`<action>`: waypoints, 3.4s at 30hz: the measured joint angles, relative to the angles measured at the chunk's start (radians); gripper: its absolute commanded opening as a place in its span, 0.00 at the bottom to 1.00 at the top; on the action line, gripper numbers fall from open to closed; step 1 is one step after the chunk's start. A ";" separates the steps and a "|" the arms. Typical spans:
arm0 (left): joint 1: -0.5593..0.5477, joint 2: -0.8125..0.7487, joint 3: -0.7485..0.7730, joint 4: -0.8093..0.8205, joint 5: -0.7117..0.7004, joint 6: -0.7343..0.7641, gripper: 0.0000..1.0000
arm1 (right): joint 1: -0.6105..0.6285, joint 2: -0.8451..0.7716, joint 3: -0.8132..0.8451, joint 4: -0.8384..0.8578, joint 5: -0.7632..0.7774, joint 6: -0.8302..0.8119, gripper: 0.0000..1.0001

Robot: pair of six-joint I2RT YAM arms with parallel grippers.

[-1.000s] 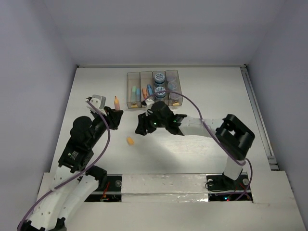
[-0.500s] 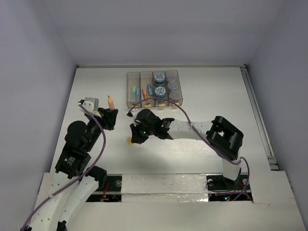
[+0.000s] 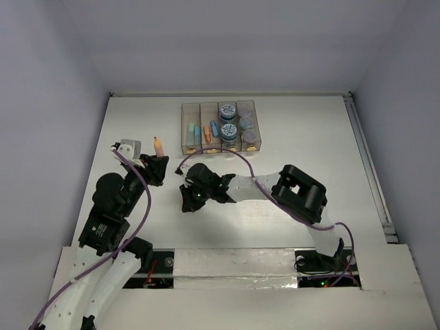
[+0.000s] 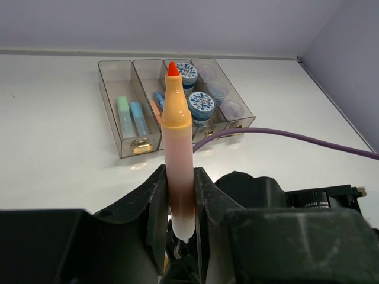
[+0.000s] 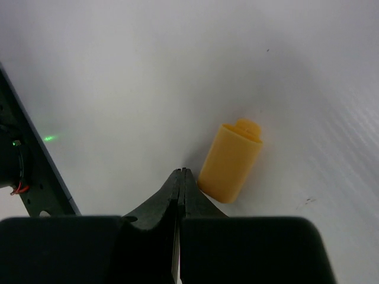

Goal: Sort the stationery into containers
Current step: Move the pen cap to the center of the board, then pick up the pen cap from the center of the board.

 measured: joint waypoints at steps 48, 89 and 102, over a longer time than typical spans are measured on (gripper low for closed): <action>0.007 -0.004 0.000 0.000 0.023 0.000 0.00 | -0.155 -0.036 0.004 -0.069 0.232 -0.128 0.04; 0.019 -0.003 0.000 0.001 0.043 0.000 0.00 | -0.124 -0.034 0.171 -0.282 0.244 -0.039 0.73; 0.020 -0.003 0.000 0.001 0.045 0.000 0.00 | -0.124 -0.016 0.122 -0.227 0.134 0.011 0.70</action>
